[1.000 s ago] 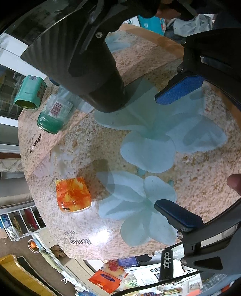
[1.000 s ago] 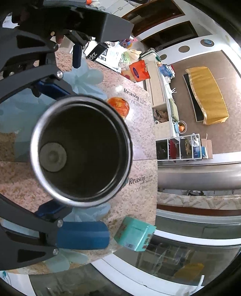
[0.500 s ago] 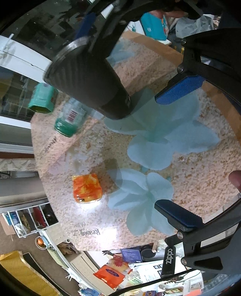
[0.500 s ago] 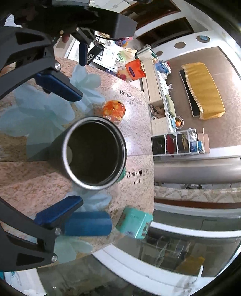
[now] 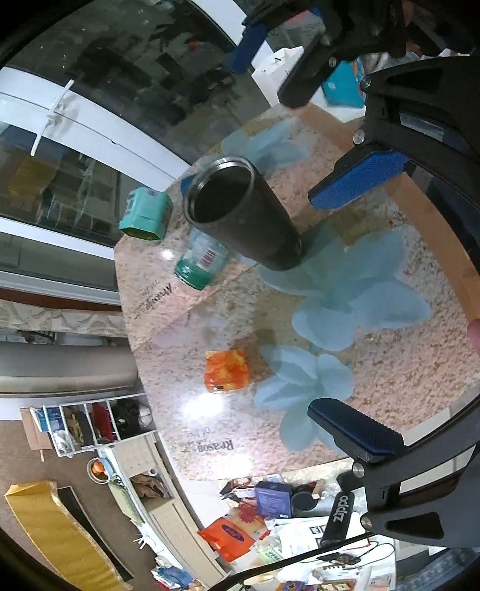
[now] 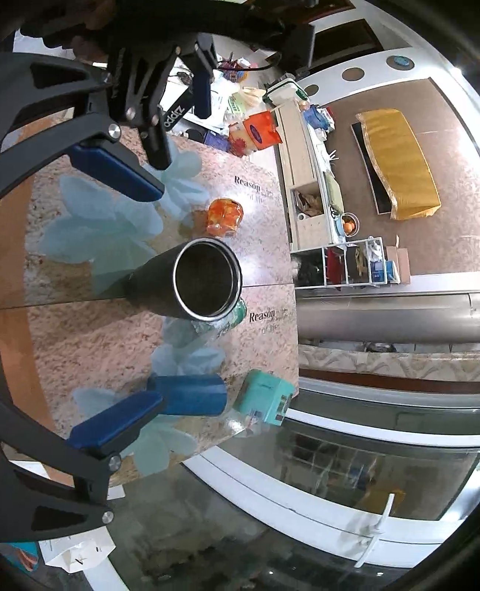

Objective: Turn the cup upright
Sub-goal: 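Lower the upright tumbler onto the table and open the right gripper, then withdraw the right gripper from the standing tumbler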

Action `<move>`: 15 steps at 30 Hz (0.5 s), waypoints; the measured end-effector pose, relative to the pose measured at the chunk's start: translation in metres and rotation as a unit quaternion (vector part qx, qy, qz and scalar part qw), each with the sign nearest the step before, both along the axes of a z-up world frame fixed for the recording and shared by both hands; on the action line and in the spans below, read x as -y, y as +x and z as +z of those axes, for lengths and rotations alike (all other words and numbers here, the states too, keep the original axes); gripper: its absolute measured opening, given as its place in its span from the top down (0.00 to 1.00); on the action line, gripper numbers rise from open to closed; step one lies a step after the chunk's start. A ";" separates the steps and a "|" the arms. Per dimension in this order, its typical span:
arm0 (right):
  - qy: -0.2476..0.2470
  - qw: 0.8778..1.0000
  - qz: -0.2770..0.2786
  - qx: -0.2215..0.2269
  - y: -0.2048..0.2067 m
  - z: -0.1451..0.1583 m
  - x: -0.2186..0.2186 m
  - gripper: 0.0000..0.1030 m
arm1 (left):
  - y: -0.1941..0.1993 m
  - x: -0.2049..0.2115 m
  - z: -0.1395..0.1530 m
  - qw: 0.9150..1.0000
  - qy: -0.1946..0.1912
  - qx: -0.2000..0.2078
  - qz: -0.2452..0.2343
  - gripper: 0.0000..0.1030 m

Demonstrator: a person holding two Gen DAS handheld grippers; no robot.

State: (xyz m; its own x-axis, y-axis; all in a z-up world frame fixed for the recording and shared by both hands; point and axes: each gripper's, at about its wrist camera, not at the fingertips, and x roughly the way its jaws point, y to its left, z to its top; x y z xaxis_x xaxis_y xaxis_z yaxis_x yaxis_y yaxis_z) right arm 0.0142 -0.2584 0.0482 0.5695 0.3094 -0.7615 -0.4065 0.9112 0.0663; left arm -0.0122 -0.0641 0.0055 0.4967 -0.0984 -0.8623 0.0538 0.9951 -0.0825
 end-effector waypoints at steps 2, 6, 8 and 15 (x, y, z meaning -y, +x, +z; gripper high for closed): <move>0.004 1.000 0.001 -0.001 0.000 0.000 0.003 0.00 | -0.002 0.007 0.007 1.000 0.024 0.007 0.003 0.00; 0.008 1.000 0.008 -0.010 0.003 -0.002 0.012 0.00 | -0.004 0.017 0.016 1.000 0.013 0.002 0.006 0.00; 0.011 1.000 0.015 -0.014 0.004 -0.002 0.017 0.00 | -0.005 0.024 0.021 1.000 0.005 0.001 0.013 0.00; 0.024 0.999 0.039 -0.008 0.004 0.004 0.035 0.00 | -0.008 0.046 0.032 0.999 0.013 0.012 0.039 0.00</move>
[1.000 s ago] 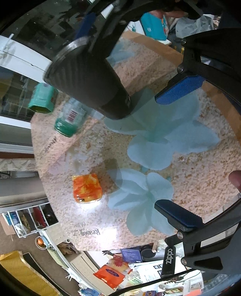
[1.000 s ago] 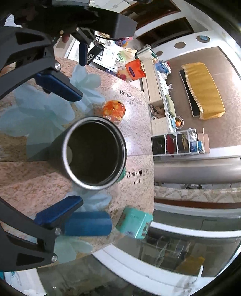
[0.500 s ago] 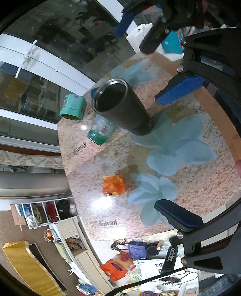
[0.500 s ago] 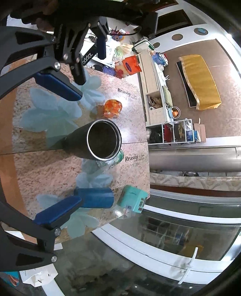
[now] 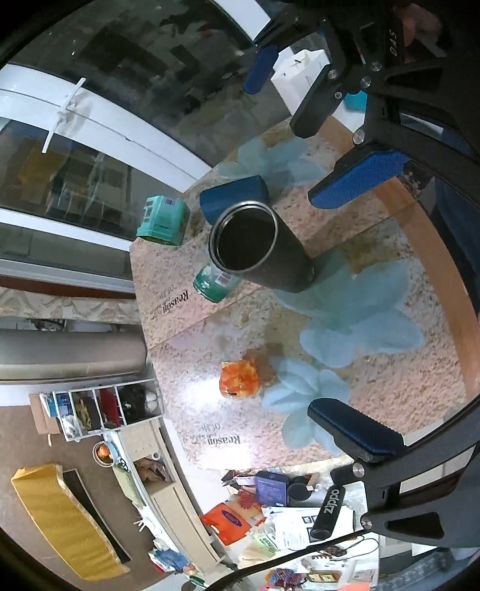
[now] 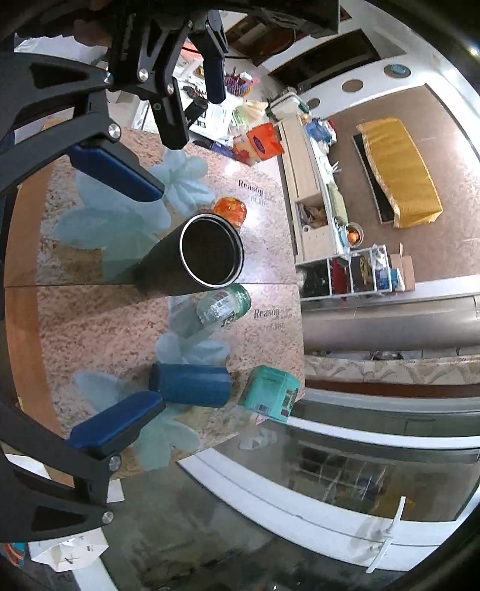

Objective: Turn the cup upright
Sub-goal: 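Withdraw the right gripper from the standing tumbler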

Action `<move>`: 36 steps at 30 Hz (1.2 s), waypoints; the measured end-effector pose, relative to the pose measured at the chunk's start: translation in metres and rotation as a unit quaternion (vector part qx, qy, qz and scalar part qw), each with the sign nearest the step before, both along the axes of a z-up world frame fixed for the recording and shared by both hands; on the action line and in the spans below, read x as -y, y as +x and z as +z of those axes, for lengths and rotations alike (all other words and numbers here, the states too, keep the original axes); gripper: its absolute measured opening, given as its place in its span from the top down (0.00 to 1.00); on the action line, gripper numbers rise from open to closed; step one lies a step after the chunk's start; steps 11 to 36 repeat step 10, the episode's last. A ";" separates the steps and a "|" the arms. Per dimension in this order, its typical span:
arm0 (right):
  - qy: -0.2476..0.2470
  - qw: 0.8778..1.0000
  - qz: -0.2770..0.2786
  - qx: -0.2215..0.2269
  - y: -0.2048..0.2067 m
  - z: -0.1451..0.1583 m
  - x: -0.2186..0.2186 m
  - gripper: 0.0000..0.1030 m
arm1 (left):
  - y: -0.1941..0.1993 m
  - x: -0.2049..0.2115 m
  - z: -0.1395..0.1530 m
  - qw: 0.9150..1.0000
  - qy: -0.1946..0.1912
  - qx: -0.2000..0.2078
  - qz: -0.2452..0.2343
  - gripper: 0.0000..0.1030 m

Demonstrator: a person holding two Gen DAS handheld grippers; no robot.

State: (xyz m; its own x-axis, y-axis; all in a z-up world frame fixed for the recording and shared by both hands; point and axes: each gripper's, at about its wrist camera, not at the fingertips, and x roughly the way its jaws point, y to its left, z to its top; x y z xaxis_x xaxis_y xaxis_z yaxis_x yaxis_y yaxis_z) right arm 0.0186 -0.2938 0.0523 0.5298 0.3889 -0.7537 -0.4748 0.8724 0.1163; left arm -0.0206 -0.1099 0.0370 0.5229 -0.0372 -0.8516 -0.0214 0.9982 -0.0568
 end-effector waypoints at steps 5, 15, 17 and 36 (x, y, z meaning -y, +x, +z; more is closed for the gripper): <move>0.008 1.000 0.020 0.010 0.003 0.002 0.008 0.00 | -0.002 0.013 0.005 1.000 0.005 0.013 0.012 0.00; 0.012 0.999 0.028 0.013 0.005 0.000 0.015 0.00 | -0.004 0.022 0.005 1.000 0.005 0.017 0.020 0.00; 0.012 0.999 0.028 0.013 0.005 0.000 0.015 0.00 | -0.004 0.022 0.005 1.000 0.005 0.017 0.020 0.00; 0.012 0.999 0.028 0.013 0.005 0.000 0.015 0.00 | -0.004 0.022 0.005 1.000 0.005 0.017 0.020 0.00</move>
